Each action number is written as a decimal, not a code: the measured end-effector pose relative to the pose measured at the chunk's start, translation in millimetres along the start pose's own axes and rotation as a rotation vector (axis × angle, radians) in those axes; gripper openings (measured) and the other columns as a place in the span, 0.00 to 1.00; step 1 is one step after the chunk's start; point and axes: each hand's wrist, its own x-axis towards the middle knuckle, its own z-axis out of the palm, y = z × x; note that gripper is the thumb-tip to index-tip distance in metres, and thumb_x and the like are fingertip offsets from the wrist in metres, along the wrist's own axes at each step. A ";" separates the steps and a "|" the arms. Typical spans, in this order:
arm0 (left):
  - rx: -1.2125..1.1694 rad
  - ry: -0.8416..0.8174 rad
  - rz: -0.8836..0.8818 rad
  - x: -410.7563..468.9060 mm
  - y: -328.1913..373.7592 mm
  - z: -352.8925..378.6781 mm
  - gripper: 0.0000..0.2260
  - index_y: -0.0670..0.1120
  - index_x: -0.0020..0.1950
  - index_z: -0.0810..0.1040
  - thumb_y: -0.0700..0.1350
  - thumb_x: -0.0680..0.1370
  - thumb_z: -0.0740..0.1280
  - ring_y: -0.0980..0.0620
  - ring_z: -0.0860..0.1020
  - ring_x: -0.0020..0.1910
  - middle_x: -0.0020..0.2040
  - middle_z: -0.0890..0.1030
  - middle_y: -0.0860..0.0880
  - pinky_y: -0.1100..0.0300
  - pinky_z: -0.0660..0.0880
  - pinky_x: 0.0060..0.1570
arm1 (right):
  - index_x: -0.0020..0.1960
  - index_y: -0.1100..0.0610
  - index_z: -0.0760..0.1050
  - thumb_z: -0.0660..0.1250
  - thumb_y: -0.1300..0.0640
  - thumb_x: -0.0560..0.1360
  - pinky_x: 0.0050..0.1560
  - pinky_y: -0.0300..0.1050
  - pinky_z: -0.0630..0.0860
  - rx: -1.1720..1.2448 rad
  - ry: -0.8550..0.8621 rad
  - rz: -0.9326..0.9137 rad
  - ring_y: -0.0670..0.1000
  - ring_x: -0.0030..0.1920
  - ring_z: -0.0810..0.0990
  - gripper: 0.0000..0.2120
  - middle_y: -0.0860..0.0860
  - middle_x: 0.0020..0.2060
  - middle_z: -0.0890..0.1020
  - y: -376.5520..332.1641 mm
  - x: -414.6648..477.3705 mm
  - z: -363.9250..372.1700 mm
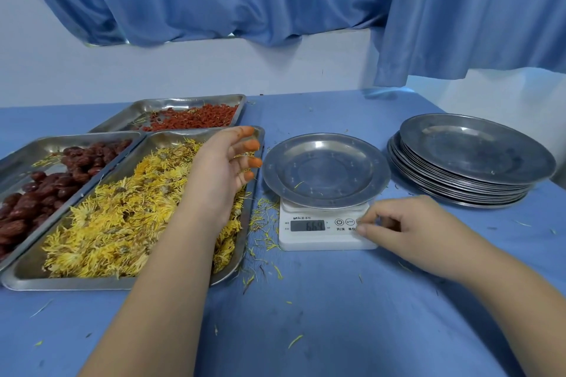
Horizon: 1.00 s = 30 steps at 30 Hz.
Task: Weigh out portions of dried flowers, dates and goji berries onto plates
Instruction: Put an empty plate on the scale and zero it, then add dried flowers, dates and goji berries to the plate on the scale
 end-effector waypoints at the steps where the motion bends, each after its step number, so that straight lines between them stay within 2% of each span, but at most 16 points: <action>1: 0.055 0.036 0.002 -0.3 -0.3 3.3 0.07 0.48 0.51 0.79 0.46 0.79 0.62 0.54 0.76 0.32 0.41 0.80 0.51 0.60 0.70 0.35 | 0.39 0.47 0.79 0.67 0.45 0.73 0.27 0.35 0.64 0.033 0.053 -0.038 0.43 0.24 0.67 0.08 0.45 0.24 0.73 -4.1 0.8 -0.8; 4: 0.247 0.084 0.073 -5.0 -2.6 12.8 0.06 0.49 0.49 0.80 0.43 0.79 0.63 0.55 0.75 0.32 0.41 0.80 0.51 0.62 0.70 0.35 | 0.32 0.55 0.76 0.69 0.51 0.73 0.27 0.32 0.62 0.245 0.255 -0.093 0.42 0.26 0.64 0.13 0.47 0.23 0.70 -20.1 12.7 -5.5; 7: 0.407 0.049 0.215 -15.0 -6.3 21.1 0.07 0.52 0.47 0.79 0.42 0.78 0.63 0.55 0.77 0.35 0.44 0.81 0.51 0.68 0.72 0.34 | 0.28 0.57 0.65 0.68 0.52 0.74 0.26 0.33 0.60 0.244 0.433 -0.082 0.43 0.25 0.62 0.20 0.45 0.22 0.64 -37.0 33.3 -4.9; 9: 0.517 0.035 0.343 -22.0 -8.7 24.8 0.06 0.52 0.48 0.79 0.42 0.78 0.65 0.60 0.76 0.36 0.43 0.80 0.54 0.72 0.71 0.34 | 0.27 0.56 0.59 0.69 0.55 0.73 0.27 0.35 0.59 0.204 0.521 -0.089 0.45 0.26 0.61 0.23 0.46 0.22 0.62 -43.7 40.5 2.3; 11: 0.609 -0.007 0.471 -27.2 -11.4 27.1 0.06 0.51 0.51 0.79 0.43 0.76 0.65 0.63 0.74 0.34 0.42 0.79 0.55 0.73 0.69 0.35 | 0.27 0.55 0.56 0.69 0.58 0.72 0.28 0.39 0.58 0.076 0.539 -0.116 0.47 0.26 0.59 0.24 0.48 0.22 0.59 -46.0 37.9 10.1; 13: 0.709 -0.053 0.549 -29.3 -14.1 27.4 0.10 0.51 0.54 0.78 0.46 0.74 0.63 0.62 0.73 0.35 0.45 0.78 0.56 0.70 0.69 0.39 | 0.28 0.53 0.54 0.70 0.60 0.71 0.29 0.40 0.58 -0.022 0.513 -0.170 0.49 0.26 0.59 0.26 0.47 0.22 0.59 -42.6 29.5 15.6; 16: 0.794 -0.112 0.601 -29.5 -15.3 26.4 0.10 0.54 0.55 0.76 0.45 0.75 0.64 0.57 0.74 0.37 0.47 0.77 0.57 0.64 0.71 0.42 | 0.28 0.52 0.53 0.72 0.61 0.70 0.29 0.39 0.57 0.042 0.492 -0.212 0.48 0.26 0.59 0.27 0.48 0.22 0.58 -33.7 18.3 17.3; 18: 0.809 -0.110 0.629 -30.9 -12.7 22.4 0.10 0.55 0.55 0.77 0.44 0.76 0.65 0.55 0.75 0.39 0.47 0.77 0.58 0.66 0.71 0.41 | 0.28 0.52 0.53 0.72 0.60 0.70 0.28 0.38 0.57 0.069 0.469 -0.209 0.47 0.26 0.60 0.27 0.49 0.23 0.60 -30.6 16.7 17.0; 21: 0.867 -0.057 0.655 -33.0 1.5 6.2 0.09 0.57 0.55 0.76 0.47 0.76 0.64 0.59 0.75 0.45 0.50 0.76 0.61 0.73 0.70 0.42 | 0.27 0.52 0.53 0.72 0.58 0.70 0.27 0.37 0.57 0.081 0.461 -0.213 0.47 0.26 0.60 0.27 0.48 0.23 0.63 -28.6 18.6 15.9; 23: 0.996 -0.032 0.645 -33.3 18.6 -11.4 0.08 0.59 0.55 0.75 0.50 0.77 0.64 0.65 0.73 0.49 0.52 0.73 0.64 0.76 0.69 0.42 | 0.27 0.52 0.54 0.71 0.57 0.70 0.27 0.37 0.58 0.086 0.456 -0.221 0.47 0.26 0.61 0.26 0.48 0.23 0.64 -27.5 19.6 15.6; 26: 1.214 -0.056 0.568 -30.6 50.0 -42.5 0.05 0.59 0.53 0.75 0.53 0.77 0.63 0.66 0.74 0.45 0.50 0.74 0.63 0.71 0.71 0.36 | 0.27 0.52 0.55 0.71 0.55 0.71 0.28 0.37 0.59 0.064 0.424 -0.239 0.47 0.26 0.62 0.26 0.48 0.23 0.65 -27.2 19.9 17.8; 28: 1.272 -0.134 0.468 -28.3 65.9 -60.7 0.04 0.59 0.50 0.77 0.51 0.78 0.64 0.66 0.76 0.42 0.46 0.78 0.61 0.67 0.72 0.38 | 0.27 0.52 0.54 0.71 0.55 0.71 0.28 0.38 0.59 0.057 0.395 -0.250 0.48 0.26 0.62 0.26 0.47 0.23 0.65 -28.1 19.9 19.6; 30: 1.357 -0.249 0.369 -26.5 71.6 -72.0 0.06 0.60 0.50 0.78 0.48 0.78 0.67 0.65 0.76 0.45 0.48 0.79 0.60 0.64 0.72 0.43 | 0.27 0.51 0.54 0.71 0.54 0.71 0.27 0.38 0.59 0.051 0.372 -0.258 0.48 0.26 0.62 0.26 0.47 0.23 0.65 -29.4 19.6 19.9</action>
